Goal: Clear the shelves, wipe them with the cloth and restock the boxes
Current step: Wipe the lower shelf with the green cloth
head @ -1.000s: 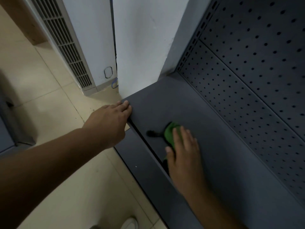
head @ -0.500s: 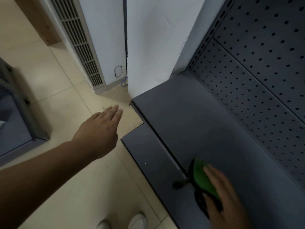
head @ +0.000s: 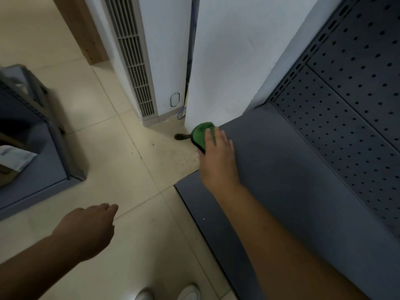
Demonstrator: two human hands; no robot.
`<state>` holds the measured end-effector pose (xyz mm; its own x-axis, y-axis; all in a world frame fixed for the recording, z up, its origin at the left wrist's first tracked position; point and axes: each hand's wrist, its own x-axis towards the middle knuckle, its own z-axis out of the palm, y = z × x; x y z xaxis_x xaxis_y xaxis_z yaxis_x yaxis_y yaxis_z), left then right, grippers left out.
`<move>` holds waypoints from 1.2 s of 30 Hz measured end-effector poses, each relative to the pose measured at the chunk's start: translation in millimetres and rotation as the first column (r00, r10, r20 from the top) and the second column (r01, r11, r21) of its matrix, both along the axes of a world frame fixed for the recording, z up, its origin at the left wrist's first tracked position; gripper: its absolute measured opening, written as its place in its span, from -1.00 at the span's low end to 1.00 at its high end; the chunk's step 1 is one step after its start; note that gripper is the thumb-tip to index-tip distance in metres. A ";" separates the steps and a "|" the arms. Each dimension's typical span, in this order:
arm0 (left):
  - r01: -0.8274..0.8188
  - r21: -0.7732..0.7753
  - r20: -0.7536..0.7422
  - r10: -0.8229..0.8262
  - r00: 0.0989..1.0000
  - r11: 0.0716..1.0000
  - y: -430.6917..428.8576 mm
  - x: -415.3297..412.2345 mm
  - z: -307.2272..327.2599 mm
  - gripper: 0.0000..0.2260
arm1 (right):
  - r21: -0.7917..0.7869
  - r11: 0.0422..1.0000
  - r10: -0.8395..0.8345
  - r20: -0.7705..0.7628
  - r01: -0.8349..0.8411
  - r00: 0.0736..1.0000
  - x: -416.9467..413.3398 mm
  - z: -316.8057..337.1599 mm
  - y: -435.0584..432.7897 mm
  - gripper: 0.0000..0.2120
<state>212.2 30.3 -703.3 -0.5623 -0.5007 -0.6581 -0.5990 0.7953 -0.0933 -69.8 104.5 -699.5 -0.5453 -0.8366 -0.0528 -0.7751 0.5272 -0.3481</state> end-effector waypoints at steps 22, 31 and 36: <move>-0.005 -0.013 0.000 0.005 1.000 1.000 13.3 -9.1 2.2 -0.56 | -0.076 0.996 -0.036 0.129 0.046 0.991 -28.5 10.3 64.0 -0.40; 0.064 -0.025 -0.014 -0.064 0.998 0.998 29.0 -36.0 10.3 -0.54 | -0.158 0.953 0.297 0.338 -0.257 0.893 26.5 20.9 94.8 -0.38; 0.081 -0.048 -0.112 -0.086 0.990 0.996 30.3 -48.1 22.4 -0.50 | -0.260 0.949 -0.006 0.555 0.181 0.832 33.8 40.8 171.9 -0.37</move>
